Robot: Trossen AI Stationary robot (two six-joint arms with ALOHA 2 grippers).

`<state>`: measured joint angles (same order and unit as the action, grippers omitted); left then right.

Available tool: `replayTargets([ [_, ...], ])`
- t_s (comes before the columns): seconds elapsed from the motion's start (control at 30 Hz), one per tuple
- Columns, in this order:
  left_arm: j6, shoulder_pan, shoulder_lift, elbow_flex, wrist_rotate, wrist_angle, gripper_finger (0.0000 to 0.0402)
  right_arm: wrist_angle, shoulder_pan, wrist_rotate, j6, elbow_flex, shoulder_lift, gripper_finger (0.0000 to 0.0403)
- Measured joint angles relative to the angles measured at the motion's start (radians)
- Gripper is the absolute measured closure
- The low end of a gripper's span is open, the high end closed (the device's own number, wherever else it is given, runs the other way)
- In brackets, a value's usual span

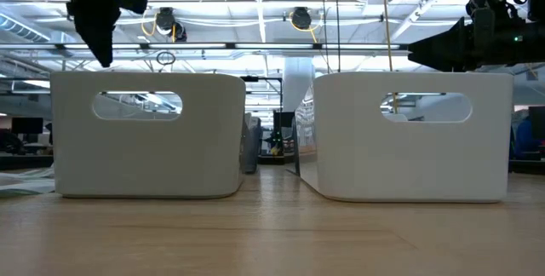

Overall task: Pick & Place First Aid Supplies
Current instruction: Put the gray pad into the left black bin

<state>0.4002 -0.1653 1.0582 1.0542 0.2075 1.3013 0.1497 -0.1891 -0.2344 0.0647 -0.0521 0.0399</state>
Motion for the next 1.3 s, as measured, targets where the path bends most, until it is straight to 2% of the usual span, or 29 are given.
replayTargets([
  [0.17,-0.039,-0.014,0.069,0.039,-0.045,0.117,0.0137,0.000,0.000,0.000,0.000,0.000,0.000,0.0116],
  [0.3,-0.025,-0.014,0.108,0.038,-0.059,0.141,0.0122,0.000,0.000,0.000,0.000,0.000,0.000,0.0113],
  [0.53,-0.020,-0.050,0.192,-0.030,-0.083,0.055,0.0137,0.000,0.000,0.000,0.000,0.000,0.000,0.0116],
  [0.73,0.002,-0.049,0.213,-0.109,-0.084,-0.036,0.0151,0.000,0.000,0.000,0.000,0.000,0.000,0.0114],
  [0.93,-0.006,-0.053,0.212,-0.211,-0.084,-0.124,0.0144,0.000,0.000,0.000,0.000,0.000,0.000,0.0113],
  [1.3,-0.141,-0.087,0.322,-0.261,-0.062,-0.234,0.0145,0.000,0.000,0.000,0.000,0.000,0.000,0.0116],
])
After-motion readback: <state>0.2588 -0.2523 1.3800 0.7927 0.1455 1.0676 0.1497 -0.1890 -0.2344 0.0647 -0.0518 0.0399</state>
